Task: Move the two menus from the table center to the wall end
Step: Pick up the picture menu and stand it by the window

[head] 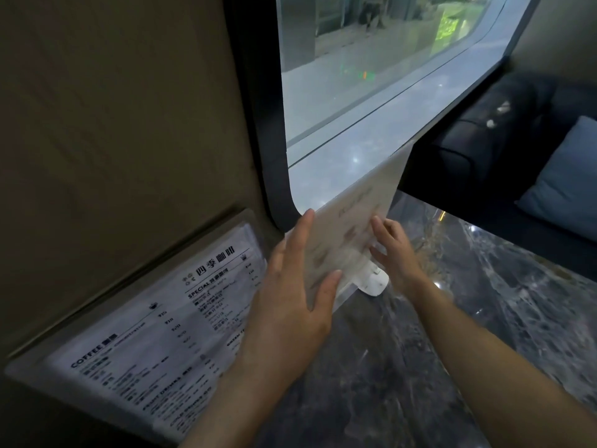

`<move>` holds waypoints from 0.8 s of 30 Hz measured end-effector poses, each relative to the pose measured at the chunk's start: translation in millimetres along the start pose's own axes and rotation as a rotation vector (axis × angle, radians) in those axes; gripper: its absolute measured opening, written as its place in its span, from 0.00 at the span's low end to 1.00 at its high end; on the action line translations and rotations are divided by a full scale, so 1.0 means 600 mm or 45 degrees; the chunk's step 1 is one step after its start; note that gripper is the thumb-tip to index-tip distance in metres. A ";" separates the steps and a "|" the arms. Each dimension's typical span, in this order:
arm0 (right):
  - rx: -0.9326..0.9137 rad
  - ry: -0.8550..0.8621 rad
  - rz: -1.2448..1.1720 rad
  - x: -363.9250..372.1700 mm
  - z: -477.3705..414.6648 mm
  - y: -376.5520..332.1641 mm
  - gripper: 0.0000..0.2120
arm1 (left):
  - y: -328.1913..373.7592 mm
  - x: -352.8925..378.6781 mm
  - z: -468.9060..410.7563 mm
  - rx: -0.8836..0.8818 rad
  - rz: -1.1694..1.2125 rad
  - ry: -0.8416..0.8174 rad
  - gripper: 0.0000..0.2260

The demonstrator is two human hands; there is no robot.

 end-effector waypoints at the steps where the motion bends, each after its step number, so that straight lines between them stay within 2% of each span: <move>1: 0.007 -0.002 -0.002 0.002 -0.006 -0.001 0.28 | -0.002 -0.001 -0.003 -0.012 0.027 0.000 0.29; 7: 0.110 0.026 -0.139 0.007 -0.043 0.018 0.17 | -0.016 -0.016 -0.018 -0.107 0.184 0.091 0.24; 11: 0.109 0.031 -0.221 0.011 -0.059 0.024 0.17 | -0.016 -0.023 -0.024 -0.116 0.215 0.187 0.23; 15: 0.072 0.035 -0.147 0.020 -0.064 0.019 0.18 | -0.014 -0.019 -0.034 -0.138 0.231 0.177 0.23; 20: 0.082 0.016 0.001 0.034 -0.064 0.013 0.19 | -0.004 -0.019 -0.033 -0.107 0.018 0.195 0.30; 24: 0.087 0.007 0.075 0.029 -0.056 0.011 0.23 | -0.006 -0.019 -0.032 -0.092 -0.032 0.197 0.31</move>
Point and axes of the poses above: each hand's wrist, its own z-axis away from the middle knuckle, its own x-axis out of the palm, y = z × x, the point moved 10 cm from there along -z, towards the middle knuckle, and after that the axes turned 5 degrees about -y, right-handed, at the moved point
